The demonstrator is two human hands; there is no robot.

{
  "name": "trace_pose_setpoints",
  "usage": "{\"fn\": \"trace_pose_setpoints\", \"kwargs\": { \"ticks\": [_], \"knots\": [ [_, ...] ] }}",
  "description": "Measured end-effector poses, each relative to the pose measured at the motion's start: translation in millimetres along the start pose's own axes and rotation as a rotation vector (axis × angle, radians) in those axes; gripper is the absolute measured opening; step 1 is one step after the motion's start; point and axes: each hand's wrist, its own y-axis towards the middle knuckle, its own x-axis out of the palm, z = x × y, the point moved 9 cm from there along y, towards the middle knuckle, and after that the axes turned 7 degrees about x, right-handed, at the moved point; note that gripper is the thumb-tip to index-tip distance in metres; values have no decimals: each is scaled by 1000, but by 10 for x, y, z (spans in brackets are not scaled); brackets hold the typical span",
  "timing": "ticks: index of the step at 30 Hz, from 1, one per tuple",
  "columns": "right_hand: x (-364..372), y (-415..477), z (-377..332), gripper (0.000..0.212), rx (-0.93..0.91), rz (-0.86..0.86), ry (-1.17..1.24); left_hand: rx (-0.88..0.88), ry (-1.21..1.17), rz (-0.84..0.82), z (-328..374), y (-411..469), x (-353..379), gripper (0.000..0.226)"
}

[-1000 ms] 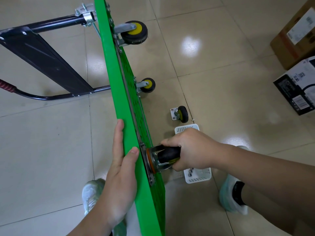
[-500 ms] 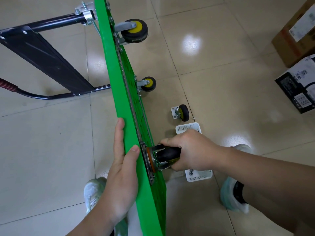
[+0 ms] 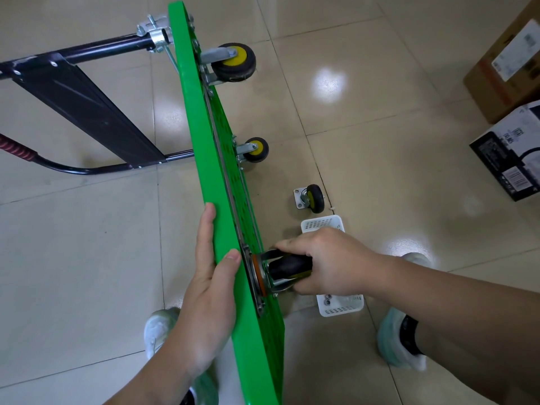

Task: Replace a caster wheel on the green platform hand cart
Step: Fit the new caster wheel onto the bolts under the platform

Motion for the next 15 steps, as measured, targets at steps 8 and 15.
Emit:
{"fn": "trace_pose_setpoints", "kwargs": {
  "ticks": [8, 15],
  "knots": [
    [-26, -25, 31, 62, -31, 30, 55, 4, -43, 5, -5, -2, -11, 64],
    [-60, -39, 122, 80, -17, 64, 24, -7, -65, 6, -28, -1, 5, 66]
  ]
}}
